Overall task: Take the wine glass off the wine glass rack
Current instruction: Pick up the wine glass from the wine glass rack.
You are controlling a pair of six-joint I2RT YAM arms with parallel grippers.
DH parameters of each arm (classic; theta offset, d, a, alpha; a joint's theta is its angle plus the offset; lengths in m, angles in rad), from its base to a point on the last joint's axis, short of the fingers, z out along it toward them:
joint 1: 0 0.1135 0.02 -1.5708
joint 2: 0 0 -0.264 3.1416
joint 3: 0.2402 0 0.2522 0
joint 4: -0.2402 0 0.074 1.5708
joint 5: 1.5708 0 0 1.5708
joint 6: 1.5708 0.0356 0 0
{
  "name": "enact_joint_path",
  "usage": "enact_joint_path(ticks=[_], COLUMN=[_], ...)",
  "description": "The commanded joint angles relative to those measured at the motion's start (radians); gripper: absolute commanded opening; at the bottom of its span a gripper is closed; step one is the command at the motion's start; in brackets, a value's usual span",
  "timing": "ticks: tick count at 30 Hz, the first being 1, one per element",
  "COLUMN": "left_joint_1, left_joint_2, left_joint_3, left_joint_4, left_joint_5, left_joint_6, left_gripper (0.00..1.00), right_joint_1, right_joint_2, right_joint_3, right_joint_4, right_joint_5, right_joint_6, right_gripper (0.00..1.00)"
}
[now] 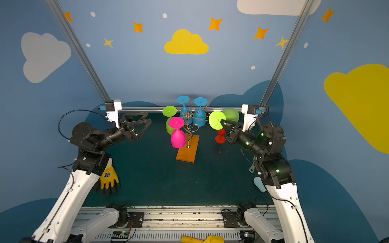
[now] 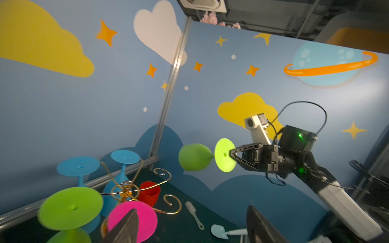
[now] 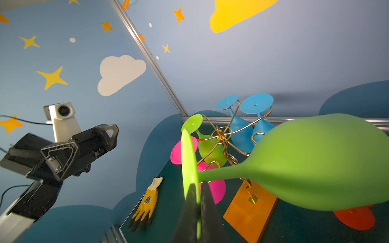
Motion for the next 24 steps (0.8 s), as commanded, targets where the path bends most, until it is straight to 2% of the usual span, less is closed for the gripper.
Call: enact_joint_path(ticks=[1, 7, 12, 24], left_joint_1=[-0.063, -0.130, -0.190, -0.245], left_joint_2=[0.061, 0.190, 0.261, 0.384], left_joint_3=[0.062, 0.131, 0.191, 0.287], left_joint_4=[-0.027, 0.033, 0.015, 0.054], left_joint_5=[0.058, 0.108, 0.117, 0.124], left_joint_6=[0.046, -0.008, 0.023, 0.014], left_gripper=[0.78, 0.75, 0.75, 0.71], right_joint_1=[0.027, 0.078, 0.122, 0.234], right_joint_2=[0.008, 0.046, 0.086, 0.173], right_joint_3=[0.051, 0.081, 0.095, 0.151], right_joint_4=[0.048, 0.080, 0.114, 0.130], right_joint_5=[-0.052, -0.085, -0.096, -0.080], right_joint_6=[-0.068, -0.081, -0.081, -0.112], right_gripper=[0.00, 0.00, 0.00, 0.00])
